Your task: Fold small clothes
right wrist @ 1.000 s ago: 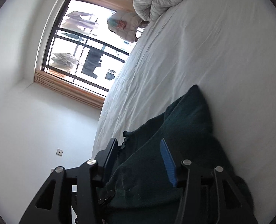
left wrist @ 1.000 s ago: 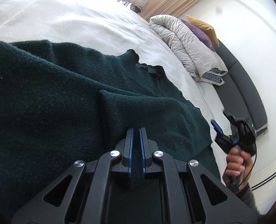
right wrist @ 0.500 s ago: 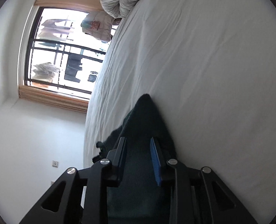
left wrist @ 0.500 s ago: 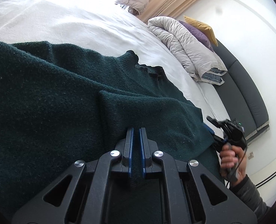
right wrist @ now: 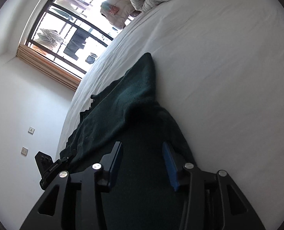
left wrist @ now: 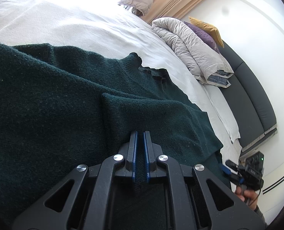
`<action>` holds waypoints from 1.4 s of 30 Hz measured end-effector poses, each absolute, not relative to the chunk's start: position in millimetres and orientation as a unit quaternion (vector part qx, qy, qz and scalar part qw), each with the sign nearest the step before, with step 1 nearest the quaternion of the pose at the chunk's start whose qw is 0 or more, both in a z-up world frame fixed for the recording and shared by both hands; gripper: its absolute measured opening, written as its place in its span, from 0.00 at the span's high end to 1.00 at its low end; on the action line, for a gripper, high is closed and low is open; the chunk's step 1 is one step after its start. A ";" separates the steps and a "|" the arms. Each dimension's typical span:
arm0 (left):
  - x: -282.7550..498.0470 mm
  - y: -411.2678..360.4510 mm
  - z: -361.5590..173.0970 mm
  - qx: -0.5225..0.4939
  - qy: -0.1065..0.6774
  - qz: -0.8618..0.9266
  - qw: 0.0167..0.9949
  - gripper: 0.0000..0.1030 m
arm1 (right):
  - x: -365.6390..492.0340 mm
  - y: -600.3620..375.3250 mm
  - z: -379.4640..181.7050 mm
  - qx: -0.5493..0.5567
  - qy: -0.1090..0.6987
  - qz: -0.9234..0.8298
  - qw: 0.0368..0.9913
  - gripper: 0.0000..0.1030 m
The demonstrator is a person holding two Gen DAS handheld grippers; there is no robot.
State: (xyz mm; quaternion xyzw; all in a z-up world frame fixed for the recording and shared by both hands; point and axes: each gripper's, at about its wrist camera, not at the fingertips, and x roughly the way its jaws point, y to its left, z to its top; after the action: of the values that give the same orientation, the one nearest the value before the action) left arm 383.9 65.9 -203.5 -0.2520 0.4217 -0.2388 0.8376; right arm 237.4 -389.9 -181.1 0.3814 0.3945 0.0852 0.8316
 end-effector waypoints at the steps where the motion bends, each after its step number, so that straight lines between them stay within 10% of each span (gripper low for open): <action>1: 384.0 66.5 -202.2 -0.254 0.424 -0.237 0.836 0.92 | 233.4 -391.1 -179.5 0.390 0.393 0.079 0.829 0.54; 18: 259.1 137.1 -165.6 -0.271 0.430 -0.141 0.850 0.92 | 148.3 -312.7 -150.0 0.356 0.382 0.143 0.841 0.39; 21: 208.6 123.2 -131.9 -0.213 0.385 -0.149 0.886 0.70 | 115.6 -300.0 -110.5 0.283 0.331 0.131 0.891 0.36; 23: 166.9 109.0 -109.2 -0.164 0.341 -0.159 0.912 0.11 | 91.4 -287.1 -81.5 0.220 0.288 0.112 0.925 0.26; 24: 147.0 102.9 -99.6 -0.144 0.315 -0.161 0.924 0.07 | 81.9 -284.4 -69.8 0.195 0.267 0.102 0.938 0.16; 26: 99.4 87.1 -82.6 -0.091 0.262 -0.182 0.943 0.05 | 55.7 -272.4 -46.6 0.144 0.213 0.078 0.963 0.00; 42: -114.1 30.3 -161.1 0.334 0.246 -0.174 0.893 0.04 | -13.5 -239.3 -35.6 0.047 0.201 0.045 0.977 0.00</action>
State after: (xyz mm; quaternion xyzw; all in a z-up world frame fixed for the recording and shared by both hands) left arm -114.1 30.3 -161.1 0.3336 0.2455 -0.1741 0.8934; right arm -13.5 -239.3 -35.6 0.0471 0.2009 0.0449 0.9774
